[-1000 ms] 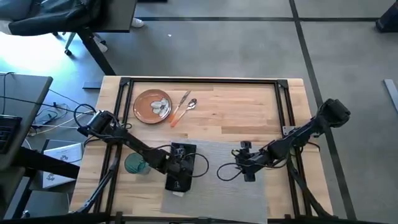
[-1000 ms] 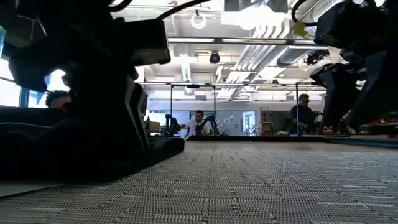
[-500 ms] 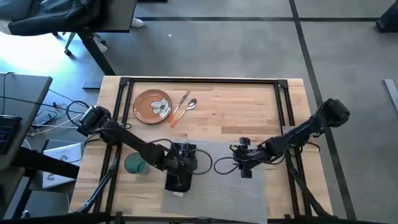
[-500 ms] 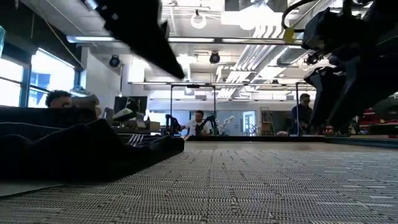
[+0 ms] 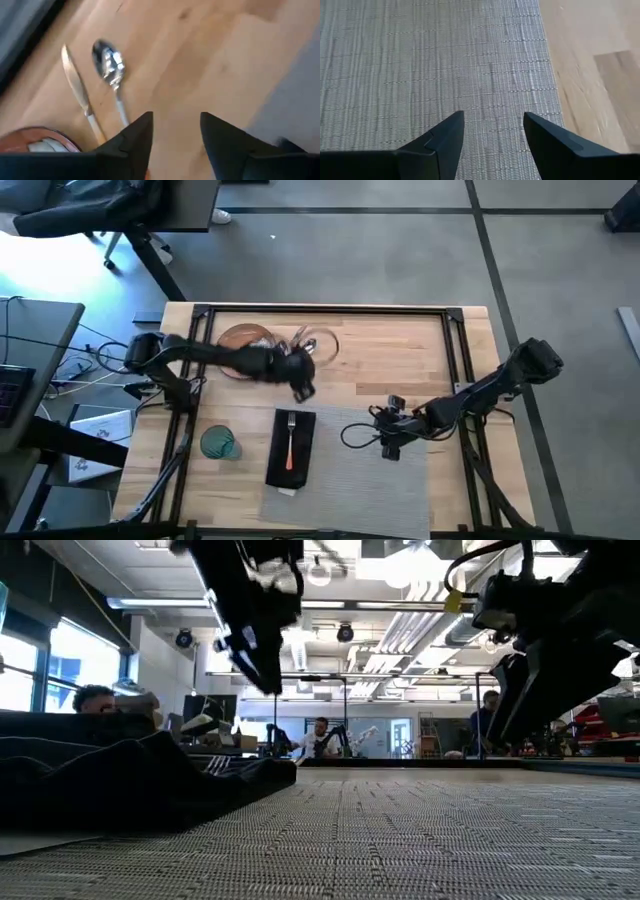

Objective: Set table place
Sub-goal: Put the orange spoon on the gray mat

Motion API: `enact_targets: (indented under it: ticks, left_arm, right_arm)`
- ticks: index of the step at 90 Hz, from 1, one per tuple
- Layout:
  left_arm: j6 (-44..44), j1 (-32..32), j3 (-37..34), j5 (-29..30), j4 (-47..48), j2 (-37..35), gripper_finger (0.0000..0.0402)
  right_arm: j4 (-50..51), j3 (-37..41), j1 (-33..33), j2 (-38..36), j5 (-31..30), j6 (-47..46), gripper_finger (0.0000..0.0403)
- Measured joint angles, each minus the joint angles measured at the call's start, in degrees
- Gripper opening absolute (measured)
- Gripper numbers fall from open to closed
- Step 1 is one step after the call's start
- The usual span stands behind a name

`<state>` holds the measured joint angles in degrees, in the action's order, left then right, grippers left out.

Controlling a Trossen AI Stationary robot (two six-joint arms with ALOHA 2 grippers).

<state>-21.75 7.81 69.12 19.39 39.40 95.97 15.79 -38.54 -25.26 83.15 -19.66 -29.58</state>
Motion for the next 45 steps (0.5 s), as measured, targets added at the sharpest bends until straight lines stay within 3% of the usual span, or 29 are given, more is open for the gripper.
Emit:
enact_targets:
  ticks: [21,29,45]
  left_arm:
    - [5.73,11.79,-0.07,-3.72,-1.34,6.15,0.0182]
    - [7.80,13.63,-0.09,-7.10,-3.28,8.83,0.0178]
    - [9.40,15.16,-0.09,-7.22,-6.08,13.40,0.0170]
  right_arm:
    - [0.31,0.00,-0.02,0.00,-1.59,-0.61,0.0193]
    - [0.38,0.02,-0.02,0.00,-1.81,-1.44,0.0193]
    - [0.76,0.04,0.00,0.00,-3.21,-1.51,0.0193]
